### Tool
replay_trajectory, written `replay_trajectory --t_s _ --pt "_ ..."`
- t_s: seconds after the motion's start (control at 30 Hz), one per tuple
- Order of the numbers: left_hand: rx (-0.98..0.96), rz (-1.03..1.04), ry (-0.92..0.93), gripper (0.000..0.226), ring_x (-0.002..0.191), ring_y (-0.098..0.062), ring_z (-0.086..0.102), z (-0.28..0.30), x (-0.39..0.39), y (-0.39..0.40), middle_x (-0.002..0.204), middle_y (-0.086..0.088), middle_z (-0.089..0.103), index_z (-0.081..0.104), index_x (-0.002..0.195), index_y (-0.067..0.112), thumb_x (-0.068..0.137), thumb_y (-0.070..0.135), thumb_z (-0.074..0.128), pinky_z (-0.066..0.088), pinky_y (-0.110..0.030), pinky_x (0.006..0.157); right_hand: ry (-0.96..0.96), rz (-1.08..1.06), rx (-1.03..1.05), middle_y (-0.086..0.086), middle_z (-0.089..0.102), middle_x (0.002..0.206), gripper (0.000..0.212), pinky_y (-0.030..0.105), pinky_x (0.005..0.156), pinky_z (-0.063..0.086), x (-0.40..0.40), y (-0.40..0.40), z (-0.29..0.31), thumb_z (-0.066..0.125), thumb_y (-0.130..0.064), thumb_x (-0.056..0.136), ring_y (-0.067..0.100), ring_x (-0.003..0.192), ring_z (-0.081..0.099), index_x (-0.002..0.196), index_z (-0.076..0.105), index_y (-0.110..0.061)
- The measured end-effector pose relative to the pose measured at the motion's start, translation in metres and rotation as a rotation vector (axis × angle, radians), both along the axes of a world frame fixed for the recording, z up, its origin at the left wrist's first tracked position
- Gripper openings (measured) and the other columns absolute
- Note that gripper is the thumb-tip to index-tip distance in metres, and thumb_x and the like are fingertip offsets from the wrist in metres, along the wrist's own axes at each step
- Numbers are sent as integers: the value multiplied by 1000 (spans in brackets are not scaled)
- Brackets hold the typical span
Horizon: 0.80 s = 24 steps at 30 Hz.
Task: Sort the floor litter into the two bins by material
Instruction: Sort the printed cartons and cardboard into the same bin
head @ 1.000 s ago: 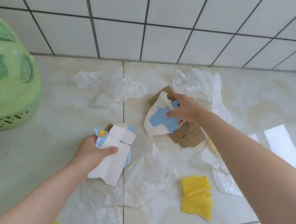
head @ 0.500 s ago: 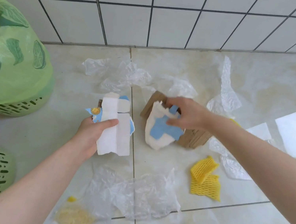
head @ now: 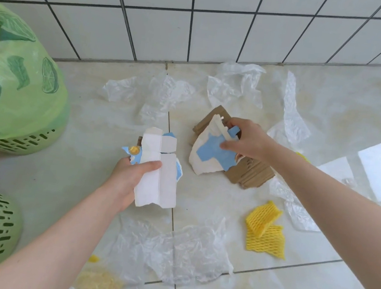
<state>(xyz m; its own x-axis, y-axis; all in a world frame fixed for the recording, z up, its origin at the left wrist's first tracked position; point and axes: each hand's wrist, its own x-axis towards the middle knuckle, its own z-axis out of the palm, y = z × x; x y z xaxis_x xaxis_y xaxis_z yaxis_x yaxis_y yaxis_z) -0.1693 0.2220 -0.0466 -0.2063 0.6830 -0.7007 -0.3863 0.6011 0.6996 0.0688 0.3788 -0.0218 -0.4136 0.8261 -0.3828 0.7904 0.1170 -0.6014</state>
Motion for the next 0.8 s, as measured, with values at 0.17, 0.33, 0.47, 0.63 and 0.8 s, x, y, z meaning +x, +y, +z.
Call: replay_trajectory --t_s 0.17,0.33,0.47,0.63,0.8 --pt "-30 17 23 33 95 -30 70 -3 -7 -6 105 -10 73 65 113 9 80 6 71 55 -51 83 -20 38 9 7 62 95 31 29 59 48 -20 6 2 70 -25 72 25 83 60 100 56 -22" --pt "-54 9 37 35 96 -30 69 -4 -17 -12 107 -11 72 64 114 9 80 8 72 54 -55 84 -8 90 49 10 62 102 37 42 71 53 -37 -1 0 70 -21 74 28 88 61 109 57 -17" --pt "-66 17 51 33 94 -30 70 -2 -22 -16 106 -12 72 64 113 8 81 6 70 55 -50 82 -45 130 60 7 60 97 31 38 66 50 -42 -8 3 68 -21 75 23 80 56 102 54 -17" --pt "-51 56 62 31 92 -31 70 4 -26 -14 104 -12 72 64 112 8 81 6 70 55 -51 79 242 -65 -166 4 55 77 24 29 56 47 -21 -19 11 73 -9 73 17 66 56 93 58 -6" --pt "-47 53 102 37 92 -32 69 10 -17 3 106 -13 71 61 115 7 79 7 72 54 -57 77 794 -676 -444 12 69 101 42 35 67 56 30 -20 9 69 2 76 28 85 69 116 61 -5"
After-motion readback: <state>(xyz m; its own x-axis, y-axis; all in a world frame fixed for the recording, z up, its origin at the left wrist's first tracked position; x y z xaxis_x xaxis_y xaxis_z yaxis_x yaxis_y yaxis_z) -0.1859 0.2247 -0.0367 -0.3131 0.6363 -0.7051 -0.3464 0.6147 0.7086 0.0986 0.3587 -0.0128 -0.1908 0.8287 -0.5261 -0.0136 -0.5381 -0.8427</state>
